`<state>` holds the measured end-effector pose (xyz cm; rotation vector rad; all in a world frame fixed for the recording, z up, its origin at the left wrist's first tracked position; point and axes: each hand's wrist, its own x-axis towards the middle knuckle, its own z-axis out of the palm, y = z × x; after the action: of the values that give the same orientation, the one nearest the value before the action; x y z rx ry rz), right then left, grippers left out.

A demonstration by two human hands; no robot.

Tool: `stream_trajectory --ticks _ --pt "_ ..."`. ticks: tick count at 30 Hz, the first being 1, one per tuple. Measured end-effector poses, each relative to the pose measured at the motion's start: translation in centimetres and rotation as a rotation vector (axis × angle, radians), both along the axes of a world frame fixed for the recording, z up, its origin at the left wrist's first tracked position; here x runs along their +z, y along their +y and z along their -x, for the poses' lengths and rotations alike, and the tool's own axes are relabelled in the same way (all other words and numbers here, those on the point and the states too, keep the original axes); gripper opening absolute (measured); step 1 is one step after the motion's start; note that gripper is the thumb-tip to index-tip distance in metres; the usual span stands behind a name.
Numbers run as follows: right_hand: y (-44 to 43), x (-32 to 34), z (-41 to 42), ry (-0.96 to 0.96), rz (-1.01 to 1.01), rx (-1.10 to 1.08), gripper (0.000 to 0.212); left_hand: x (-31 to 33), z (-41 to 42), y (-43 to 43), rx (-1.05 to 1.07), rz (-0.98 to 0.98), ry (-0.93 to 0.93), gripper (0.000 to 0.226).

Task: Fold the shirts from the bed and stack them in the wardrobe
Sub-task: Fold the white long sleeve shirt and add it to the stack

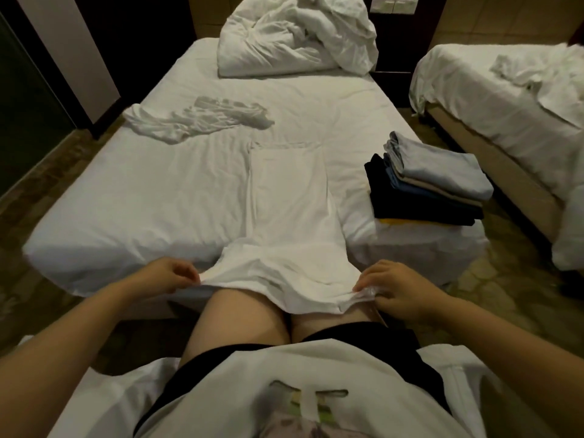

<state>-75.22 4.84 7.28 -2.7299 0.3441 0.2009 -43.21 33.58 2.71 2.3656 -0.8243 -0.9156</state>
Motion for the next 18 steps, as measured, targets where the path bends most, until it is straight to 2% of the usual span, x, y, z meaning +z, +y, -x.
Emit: stream_trajectory --ticks 3,6,11,18 --pt "-0.6 0.8 -0.7 -0.061 -0.002 0.0 0.036 1.5 -0.2 -1.3 -0.046 -0.09 0.047 0.02" --pt "-1.3 0.8 -2.5 -0.143 0.05 -0.016 0.023 3.0 -0.3 -3.4 -0.047 -0.046 0.011 0.017" --pt "-2.9 0.8 -6.5 -0.239 0.066 -0.044 0.018 4.4 -0.6 -7.2 -0.041 0.032 -0.09 0.015" --pt "-5.4 1.7 -13.0 -0.207 0.063 -0.072 0.023 5.0 -2.9 -12.0 0.024 0.06 -0.233 0.019"
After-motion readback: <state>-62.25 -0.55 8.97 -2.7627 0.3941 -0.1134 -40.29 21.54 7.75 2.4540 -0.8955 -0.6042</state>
